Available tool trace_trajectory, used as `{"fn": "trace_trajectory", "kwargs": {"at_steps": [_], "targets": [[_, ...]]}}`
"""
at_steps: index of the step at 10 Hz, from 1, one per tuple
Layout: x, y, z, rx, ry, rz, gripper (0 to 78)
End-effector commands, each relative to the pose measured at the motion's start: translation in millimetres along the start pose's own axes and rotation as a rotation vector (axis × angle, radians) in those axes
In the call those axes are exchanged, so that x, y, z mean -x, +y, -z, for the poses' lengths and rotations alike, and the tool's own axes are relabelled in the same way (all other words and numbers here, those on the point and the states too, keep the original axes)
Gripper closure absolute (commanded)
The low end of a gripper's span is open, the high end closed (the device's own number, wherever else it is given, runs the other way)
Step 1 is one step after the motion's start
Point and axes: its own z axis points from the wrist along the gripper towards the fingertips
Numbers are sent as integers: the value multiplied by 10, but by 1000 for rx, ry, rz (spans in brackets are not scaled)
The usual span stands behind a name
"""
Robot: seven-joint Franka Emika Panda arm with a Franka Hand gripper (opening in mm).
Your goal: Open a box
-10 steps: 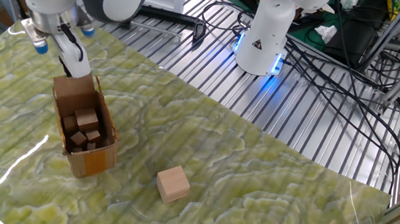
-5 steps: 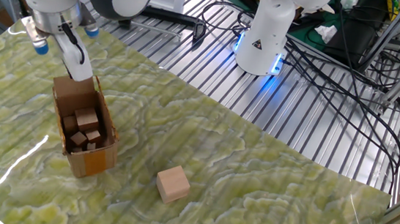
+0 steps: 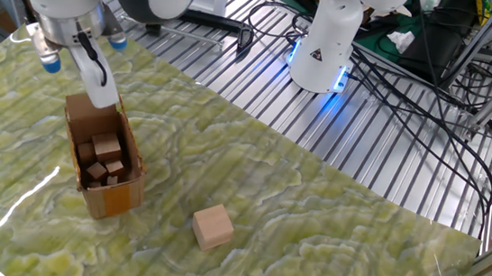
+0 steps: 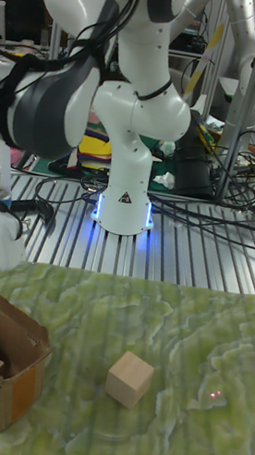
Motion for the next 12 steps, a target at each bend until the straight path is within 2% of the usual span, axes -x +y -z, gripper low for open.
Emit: {"fn": "trace_trajectory", "kwargs": {"at_steps": [1,4,6,7,9,12], "targets": [[-66,174,47,4,5,-37,776],[-35,202,51,4,-1,-39,776],[-49,211,61,0,13,-28,776],[-49,211,61,-17,9,-14,776],[-49,211,61,-17,-9,57,776],[-49,211,61,-7,-12,188,776]]}}
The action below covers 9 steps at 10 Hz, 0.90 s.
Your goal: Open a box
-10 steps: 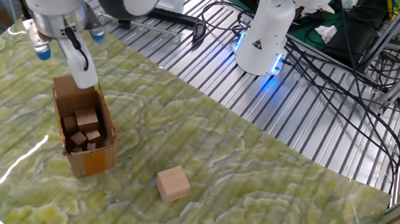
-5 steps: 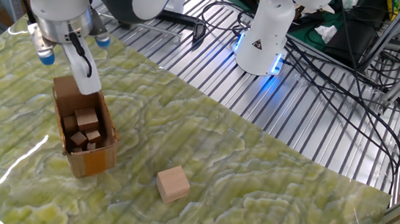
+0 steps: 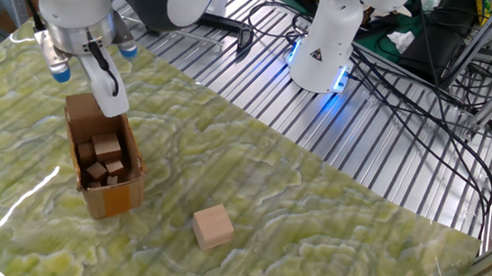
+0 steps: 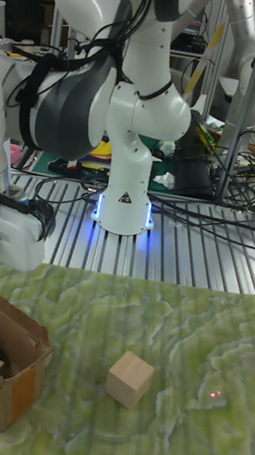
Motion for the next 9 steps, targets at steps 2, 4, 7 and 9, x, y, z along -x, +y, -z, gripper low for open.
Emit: {"fn": "trace_trajectory", "kwargs": {"at_steps": [2,4,7,9], "targets": [[5,-1,18,18,-6,166,776],[-50,37,25,46,3,183,776],[-238,340,140,36,15,144,776],[-343,489,198,39,28,124,776]]}}
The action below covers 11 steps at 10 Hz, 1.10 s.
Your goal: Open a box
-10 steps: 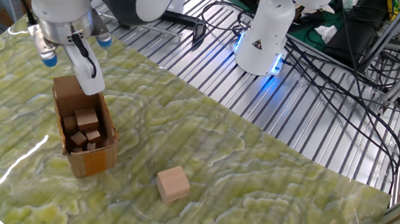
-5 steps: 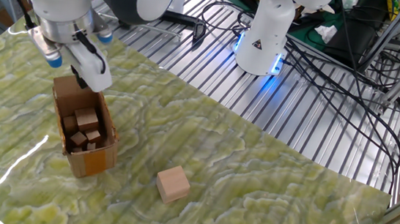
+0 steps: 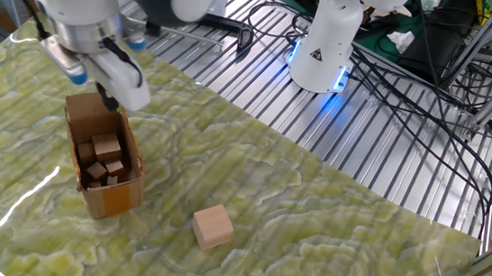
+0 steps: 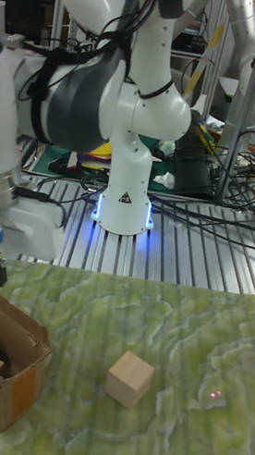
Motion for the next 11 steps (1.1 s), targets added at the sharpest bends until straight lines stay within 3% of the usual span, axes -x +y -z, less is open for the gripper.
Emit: {"fn": "trace_trajectory", "kwargs": {"at_steps": [1,4,11], "targets": [[-243,544,171,17,36,-28,776],[-330,722,165,14,45,-35,776],[-420,822,226,3,47,22,776]]}}
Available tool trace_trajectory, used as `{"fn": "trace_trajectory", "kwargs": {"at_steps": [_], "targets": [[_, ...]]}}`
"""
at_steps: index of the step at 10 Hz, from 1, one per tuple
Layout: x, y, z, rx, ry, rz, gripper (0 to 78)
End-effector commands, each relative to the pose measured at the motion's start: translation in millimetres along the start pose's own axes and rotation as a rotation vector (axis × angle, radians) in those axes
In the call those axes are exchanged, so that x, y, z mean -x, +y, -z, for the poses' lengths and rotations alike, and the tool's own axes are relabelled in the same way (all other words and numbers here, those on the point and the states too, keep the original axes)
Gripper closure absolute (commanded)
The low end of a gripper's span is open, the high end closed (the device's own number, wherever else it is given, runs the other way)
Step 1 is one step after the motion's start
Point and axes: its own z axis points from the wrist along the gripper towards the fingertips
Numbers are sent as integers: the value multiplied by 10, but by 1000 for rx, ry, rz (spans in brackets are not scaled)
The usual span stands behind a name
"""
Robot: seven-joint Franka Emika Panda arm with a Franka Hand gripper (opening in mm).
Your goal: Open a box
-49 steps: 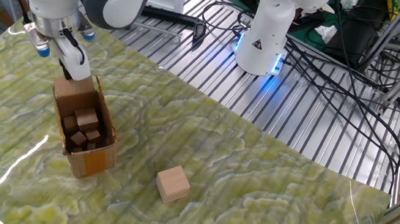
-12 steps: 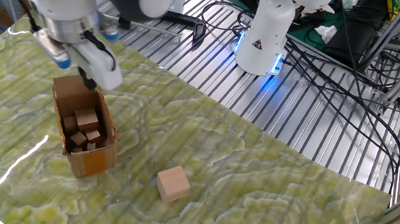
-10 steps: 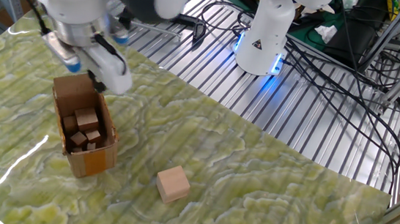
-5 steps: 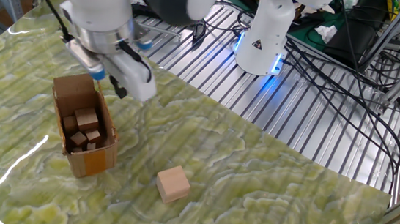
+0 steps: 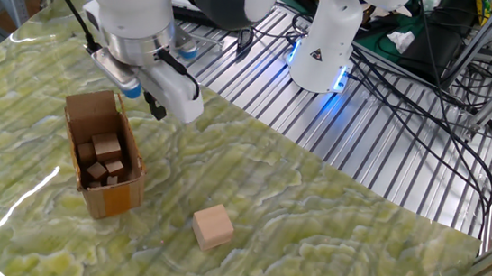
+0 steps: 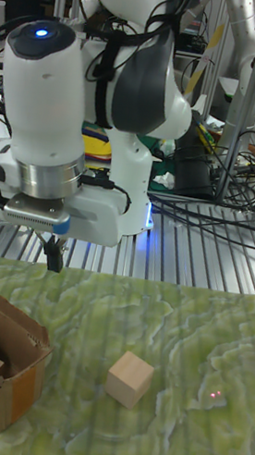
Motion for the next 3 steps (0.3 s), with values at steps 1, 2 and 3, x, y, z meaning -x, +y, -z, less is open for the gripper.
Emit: {"fn": "trace_trajectory", "kwargs": {"at_steps": [1,2,3], "targets": [[-22,27,30,-17,-7,25,776],[-26,35,30,-18,-8,36,776],[-29,42,27,-19,-7,34,776]]}}
